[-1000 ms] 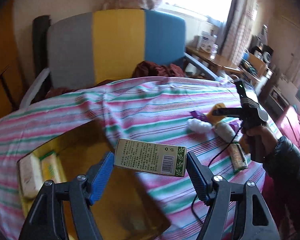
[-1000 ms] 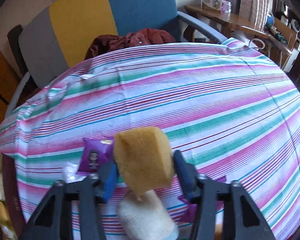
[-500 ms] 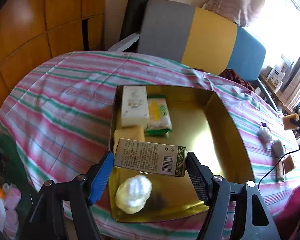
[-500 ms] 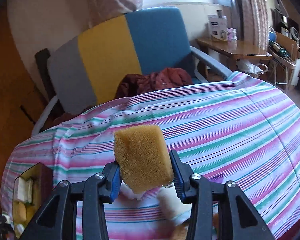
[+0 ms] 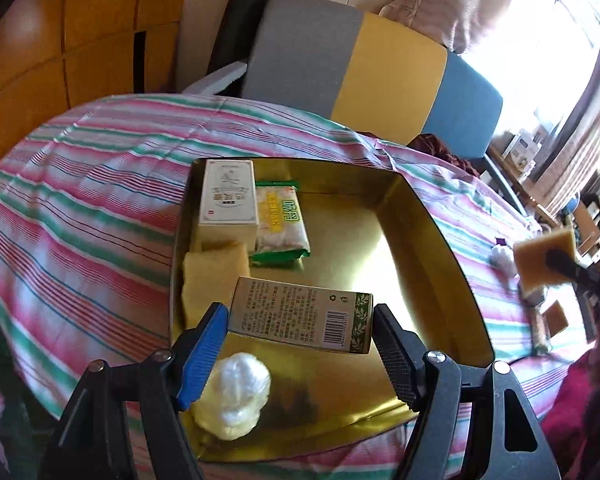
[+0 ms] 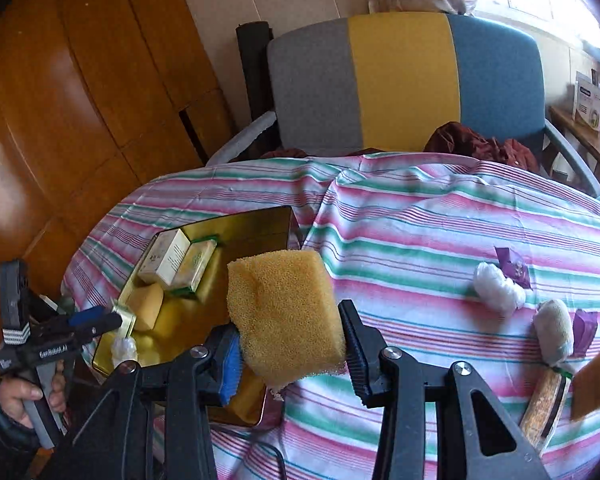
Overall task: Organize objects
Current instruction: 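Lower the green box into the tray with the left tool while the right tool carries the sponge over, then lower the yellow sponge into the tray with the right tool and release, then move both tools back toward the items on the cloth, then grasp the purple snack pack with the left tool, then lift the purple pack with the left tool while the right tool grasps another yellow sponge, then carry the purple pack into the tray with the left tool and release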
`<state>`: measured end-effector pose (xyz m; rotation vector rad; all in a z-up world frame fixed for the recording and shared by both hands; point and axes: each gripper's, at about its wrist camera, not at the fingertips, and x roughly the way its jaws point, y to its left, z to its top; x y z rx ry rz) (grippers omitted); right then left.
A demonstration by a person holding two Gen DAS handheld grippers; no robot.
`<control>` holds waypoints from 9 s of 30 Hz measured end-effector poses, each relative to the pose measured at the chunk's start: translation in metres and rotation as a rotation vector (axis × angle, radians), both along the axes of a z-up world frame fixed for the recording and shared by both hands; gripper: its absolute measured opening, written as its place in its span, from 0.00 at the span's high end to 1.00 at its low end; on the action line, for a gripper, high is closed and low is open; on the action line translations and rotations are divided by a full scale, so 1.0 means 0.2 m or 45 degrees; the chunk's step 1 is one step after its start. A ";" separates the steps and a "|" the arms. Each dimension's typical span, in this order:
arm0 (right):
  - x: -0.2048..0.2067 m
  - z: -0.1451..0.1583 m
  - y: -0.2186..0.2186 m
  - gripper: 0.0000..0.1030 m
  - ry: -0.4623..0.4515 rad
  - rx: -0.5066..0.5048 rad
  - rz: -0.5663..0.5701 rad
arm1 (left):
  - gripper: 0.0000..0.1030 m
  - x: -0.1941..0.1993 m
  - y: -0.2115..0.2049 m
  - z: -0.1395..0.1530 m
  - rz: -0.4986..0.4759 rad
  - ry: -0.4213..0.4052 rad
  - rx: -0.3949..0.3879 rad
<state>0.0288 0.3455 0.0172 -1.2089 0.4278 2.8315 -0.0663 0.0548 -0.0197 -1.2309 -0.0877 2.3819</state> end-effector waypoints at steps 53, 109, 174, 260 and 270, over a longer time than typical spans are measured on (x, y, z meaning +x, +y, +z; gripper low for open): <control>-0.05 -0.12 -0.19 0.58 -0.066 -0.104 0.135 | 0.19 -0.37 0.35 -0.30 0.067 -0.140 -0.210; -0.19 -0.18 -0.61 0.25 -0.141 -0.058 0.259 | 0.13 0.18 -0.22 0.08 0.233 0.219 -0.120; 0.98 -0.30 1.16 0.25 -0.043 -0.550 -0.939 | 0.25 0.19 1.79 -0.13 -0.730 -0.024 -0.202; 0.82 -0.29 1.45 0.67 -0.061 -0.402 -1.092 | 0.60 -0.38 0.51 0.08 -0.117 -0.186 0.075; 0.82 -0.29 1.45 0.67 -0.020 -0.416 -1.074 | 0.60 -0.76 0.66 -0.13 0.011 -0.311 -0.062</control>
